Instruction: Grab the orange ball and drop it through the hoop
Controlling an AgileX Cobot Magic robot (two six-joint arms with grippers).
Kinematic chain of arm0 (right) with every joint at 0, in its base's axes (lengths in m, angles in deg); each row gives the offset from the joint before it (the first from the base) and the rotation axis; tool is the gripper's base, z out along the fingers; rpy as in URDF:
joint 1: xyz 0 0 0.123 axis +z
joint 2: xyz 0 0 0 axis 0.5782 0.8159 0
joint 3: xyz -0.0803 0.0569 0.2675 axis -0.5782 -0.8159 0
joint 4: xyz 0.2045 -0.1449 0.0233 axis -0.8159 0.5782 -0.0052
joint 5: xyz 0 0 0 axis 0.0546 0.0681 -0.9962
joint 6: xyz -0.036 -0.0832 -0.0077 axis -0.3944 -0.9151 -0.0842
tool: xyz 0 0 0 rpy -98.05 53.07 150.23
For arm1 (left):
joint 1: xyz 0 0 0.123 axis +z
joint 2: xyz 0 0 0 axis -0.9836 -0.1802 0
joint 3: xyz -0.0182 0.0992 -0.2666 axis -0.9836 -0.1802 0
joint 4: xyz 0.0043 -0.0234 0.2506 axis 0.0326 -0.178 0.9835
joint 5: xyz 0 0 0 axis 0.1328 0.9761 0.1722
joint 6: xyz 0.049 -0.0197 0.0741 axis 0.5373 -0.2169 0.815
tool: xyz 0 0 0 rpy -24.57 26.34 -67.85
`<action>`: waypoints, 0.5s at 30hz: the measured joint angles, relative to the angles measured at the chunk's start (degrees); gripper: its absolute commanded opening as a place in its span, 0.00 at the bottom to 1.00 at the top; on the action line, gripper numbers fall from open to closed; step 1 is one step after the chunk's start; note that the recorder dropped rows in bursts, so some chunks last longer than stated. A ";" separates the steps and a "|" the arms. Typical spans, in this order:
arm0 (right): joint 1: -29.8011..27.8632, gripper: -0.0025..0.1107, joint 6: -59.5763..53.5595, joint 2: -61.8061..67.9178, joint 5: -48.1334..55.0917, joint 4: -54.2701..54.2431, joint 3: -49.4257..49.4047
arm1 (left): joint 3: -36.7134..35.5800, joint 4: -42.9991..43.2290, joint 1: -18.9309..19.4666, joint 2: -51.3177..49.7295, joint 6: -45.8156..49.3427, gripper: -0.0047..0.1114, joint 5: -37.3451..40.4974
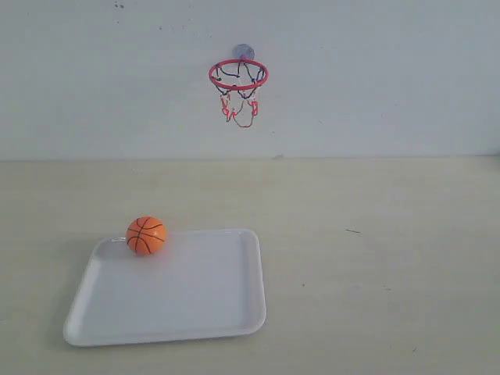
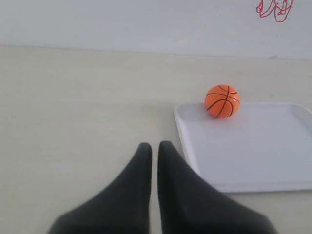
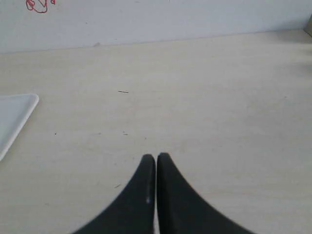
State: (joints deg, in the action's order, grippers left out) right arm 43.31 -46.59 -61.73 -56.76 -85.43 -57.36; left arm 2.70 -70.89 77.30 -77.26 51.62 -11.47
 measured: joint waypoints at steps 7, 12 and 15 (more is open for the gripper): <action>0.00 0.02 0.00 0.00 0.00 0.00 0.00 | 0.00 0.00 0.00 0.00 0.00 0.08 0.00; 0.00 0.02 0.00 0.00 0.00 0.00 0.00 | 0.00 0.00 0.00 0.00 0.00 0.08 0.00; 0.00 0.02 0.00 0.00 0.00 0.00 0.00 | 0.00 0.00 0.00 0.00 0.43 0.08 0.00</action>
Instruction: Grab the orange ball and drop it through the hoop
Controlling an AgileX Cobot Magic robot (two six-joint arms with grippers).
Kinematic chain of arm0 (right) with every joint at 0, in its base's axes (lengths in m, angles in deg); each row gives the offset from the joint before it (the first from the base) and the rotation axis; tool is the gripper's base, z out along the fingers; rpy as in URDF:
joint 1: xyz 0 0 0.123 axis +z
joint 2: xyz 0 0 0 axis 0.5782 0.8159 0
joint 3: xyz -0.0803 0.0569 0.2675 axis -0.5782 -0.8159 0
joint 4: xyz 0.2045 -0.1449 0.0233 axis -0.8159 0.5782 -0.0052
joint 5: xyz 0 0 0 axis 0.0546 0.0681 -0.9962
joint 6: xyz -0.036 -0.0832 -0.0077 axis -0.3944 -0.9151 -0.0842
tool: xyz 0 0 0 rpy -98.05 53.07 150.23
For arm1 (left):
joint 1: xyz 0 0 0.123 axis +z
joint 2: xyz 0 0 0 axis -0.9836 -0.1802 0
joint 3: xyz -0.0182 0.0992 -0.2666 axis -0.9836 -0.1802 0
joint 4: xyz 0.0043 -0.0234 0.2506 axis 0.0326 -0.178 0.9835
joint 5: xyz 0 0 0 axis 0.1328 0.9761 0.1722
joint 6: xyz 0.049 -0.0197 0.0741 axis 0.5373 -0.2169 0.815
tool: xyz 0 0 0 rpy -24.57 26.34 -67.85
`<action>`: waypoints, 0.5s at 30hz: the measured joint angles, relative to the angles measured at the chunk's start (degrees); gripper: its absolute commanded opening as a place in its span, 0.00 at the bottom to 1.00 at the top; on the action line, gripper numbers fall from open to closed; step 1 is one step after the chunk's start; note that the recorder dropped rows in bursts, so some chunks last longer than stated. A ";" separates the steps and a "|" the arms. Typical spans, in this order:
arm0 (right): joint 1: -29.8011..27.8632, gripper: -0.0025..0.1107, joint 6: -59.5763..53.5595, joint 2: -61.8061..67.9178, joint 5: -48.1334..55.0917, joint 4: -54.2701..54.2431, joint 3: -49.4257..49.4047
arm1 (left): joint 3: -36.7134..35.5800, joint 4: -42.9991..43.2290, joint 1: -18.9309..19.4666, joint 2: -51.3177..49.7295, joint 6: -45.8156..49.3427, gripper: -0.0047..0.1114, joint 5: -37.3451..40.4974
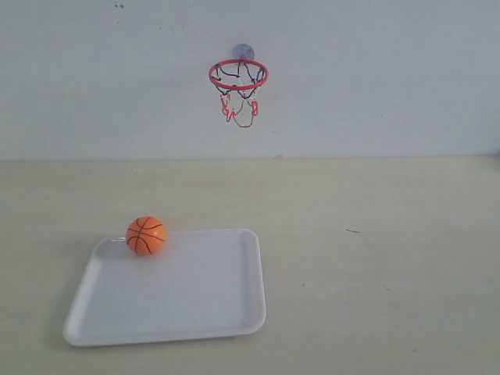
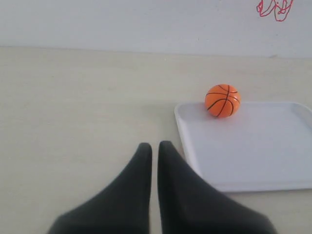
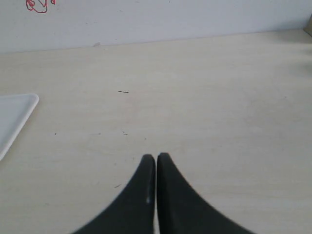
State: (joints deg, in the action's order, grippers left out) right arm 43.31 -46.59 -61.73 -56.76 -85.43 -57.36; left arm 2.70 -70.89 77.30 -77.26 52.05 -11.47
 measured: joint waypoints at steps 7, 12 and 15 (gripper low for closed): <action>0.00 0.02 0.00 0.00 0.00 0.00 0.00 | 0.00 0.22 0.00 0.00 5.81 0.08 -6.86; 0.00 0.02 0.00 0.00 0.00 0.00 0.00 | 0.00 0.22 0.00 0.00 8.12 0.08 -28.11; 0.00 0.02 0.00 0.00 0.00 0.00 0.00 | 0.00 0.22 0.00 0.07 8.01 0.08 -39.83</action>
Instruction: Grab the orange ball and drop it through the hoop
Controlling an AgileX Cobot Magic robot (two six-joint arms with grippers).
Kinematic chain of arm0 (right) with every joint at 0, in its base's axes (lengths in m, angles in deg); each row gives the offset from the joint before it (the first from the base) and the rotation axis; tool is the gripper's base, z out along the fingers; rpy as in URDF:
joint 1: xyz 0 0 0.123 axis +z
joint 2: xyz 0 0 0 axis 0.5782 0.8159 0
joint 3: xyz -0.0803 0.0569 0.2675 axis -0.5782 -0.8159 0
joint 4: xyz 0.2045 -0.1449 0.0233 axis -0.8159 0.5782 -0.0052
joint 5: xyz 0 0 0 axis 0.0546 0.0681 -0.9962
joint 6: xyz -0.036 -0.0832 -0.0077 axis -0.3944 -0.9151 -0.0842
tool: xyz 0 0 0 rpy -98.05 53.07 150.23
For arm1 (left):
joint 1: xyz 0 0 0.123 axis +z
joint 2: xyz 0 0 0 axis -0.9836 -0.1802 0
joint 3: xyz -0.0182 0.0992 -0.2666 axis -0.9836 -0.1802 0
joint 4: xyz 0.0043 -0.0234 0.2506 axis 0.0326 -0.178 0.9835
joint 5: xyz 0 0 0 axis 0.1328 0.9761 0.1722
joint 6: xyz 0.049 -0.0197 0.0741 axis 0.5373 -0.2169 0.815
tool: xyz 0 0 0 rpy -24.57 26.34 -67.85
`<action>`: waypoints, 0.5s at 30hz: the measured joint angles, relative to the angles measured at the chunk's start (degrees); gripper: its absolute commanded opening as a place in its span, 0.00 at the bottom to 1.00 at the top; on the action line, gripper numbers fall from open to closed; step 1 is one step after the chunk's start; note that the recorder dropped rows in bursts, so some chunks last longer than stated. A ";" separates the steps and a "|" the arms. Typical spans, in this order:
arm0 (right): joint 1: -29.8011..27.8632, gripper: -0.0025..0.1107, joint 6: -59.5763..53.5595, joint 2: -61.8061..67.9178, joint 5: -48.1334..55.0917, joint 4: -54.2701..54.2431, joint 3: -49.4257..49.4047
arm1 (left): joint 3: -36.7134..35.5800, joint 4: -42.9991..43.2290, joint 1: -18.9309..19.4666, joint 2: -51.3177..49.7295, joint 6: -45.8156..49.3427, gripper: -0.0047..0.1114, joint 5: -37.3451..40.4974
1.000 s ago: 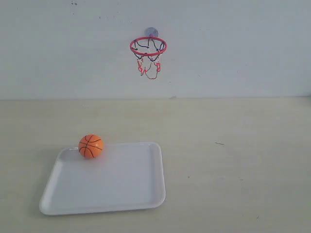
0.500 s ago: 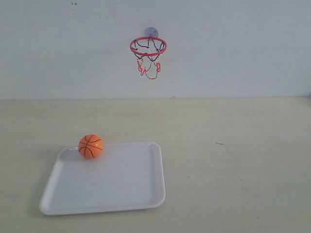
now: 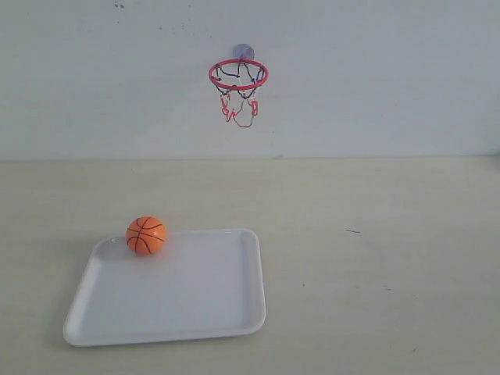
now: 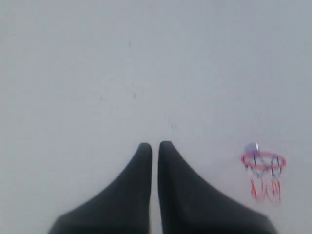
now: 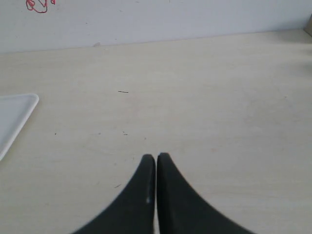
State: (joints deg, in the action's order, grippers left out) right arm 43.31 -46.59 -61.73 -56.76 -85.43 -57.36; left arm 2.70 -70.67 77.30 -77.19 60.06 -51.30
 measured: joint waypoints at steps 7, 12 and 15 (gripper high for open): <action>0.00 0.02 0.00 0.00 0.00 0.00 0.00 | 0.29 -1.48 0.00 0.12 -8.30 0.08 -24.25; 0.00 0.02 0.00 0.00 0.00 0.00 0.00 | 6.71 -10.35 0.00 -4.19 -12.77 0.08 -11.34; 0.00 0.02 0.00 0.00 0.00 0.00 0.00 | 13.00 -10.98 0.00 -12.03 -12.95 0.08 2.40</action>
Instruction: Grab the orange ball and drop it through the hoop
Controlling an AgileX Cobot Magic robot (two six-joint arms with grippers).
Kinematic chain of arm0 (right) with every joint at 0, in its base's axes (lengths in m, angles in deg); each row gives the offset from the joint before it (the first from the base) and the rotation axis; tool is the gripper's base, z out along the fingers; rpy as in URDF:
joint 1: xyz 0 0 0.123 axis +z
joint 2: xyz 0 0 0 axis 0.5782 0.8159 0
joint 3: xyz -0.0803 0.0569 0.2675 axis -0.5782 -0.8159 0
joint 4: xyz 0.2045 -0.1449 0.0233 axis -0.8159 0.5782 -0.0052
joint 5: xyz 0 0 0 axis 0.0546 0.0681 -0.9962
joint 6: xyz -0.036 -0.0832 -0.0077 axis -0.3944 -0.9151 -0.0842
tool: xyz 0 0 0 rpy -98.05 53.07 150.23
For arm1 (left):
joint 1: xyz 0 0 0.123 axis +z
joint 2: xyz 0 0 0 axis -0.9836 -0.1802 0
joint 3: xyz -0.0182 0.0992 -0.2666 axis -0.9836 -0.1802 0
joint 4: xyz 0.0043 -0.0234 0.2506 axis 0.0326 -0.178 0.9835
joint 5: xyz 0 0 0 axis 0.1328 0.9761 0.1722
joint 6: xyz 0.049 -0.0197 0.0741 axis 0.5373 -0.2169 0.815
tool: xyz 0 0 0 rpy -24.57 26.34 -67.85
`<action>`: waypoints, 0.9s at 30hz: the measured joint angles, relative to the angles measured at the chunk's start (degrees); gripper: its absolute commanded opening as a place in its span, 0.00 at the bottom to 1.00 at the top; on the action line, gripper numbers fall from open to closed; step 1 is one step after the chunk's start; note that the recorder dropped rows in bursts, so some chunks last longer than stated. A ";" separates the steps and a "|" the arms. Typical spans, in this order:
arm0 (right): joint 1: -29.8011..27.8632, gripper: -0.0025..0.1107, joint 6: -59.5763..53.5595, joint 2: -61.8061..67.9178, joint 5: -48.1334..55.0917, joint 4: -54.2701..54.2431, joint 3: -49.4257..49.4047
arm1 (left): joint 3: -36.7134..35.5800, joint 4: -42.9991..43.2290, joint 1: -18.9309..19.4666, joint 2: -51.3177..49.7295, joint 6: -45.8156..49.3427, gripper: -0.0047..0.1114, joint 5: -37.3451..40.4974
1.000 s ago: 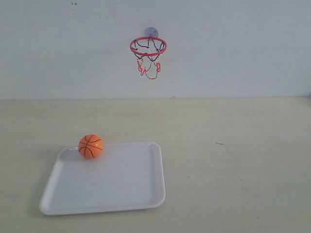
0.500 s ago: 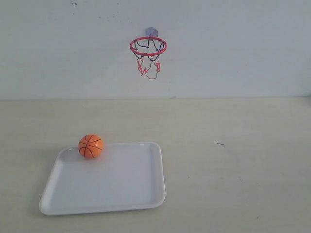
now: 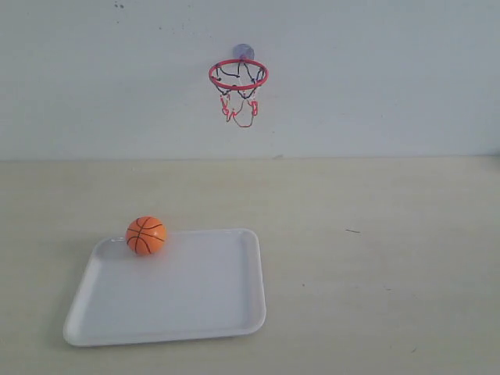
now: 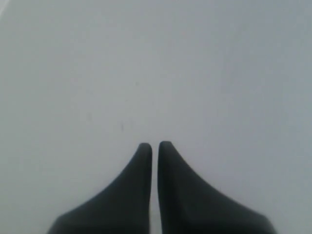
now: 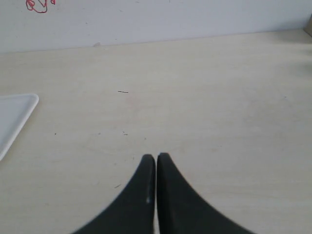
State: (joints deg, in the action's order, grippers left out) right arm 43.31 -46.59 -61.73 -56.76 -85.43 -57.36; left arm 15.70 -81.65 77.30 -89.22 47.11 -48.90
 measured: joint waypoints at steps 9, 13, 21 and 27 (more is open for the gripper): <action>0.00 0.02 0.00 0.00 0.00 0.00 0.00 | 17.39 -0.52 0.00 -31.09 0.22 0.08 40.20; 0.00 0.02 0.00 0.00 0.00 0.00 0.00 | 19.23 -0.52 0.00 -39.10 0.83 0.08 42.97; 0.00 0.02 0.00 0.00 0.00 0.00 0.00 | 19.46 -2.70 0.00 -47.71 2.04 0.08 41.95; 0.00 0.02 0.00 0.00 0.00 0.00 0.00 | 27.93 -16.86 0.00 -56.79 24.68 0.08 45.77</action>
State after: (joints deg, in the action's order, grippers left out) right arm 43.31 -46.59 -61.73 -56.76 -85.43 -57.36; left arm 43.63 -98.52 77.30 -146.01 71.79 -3.13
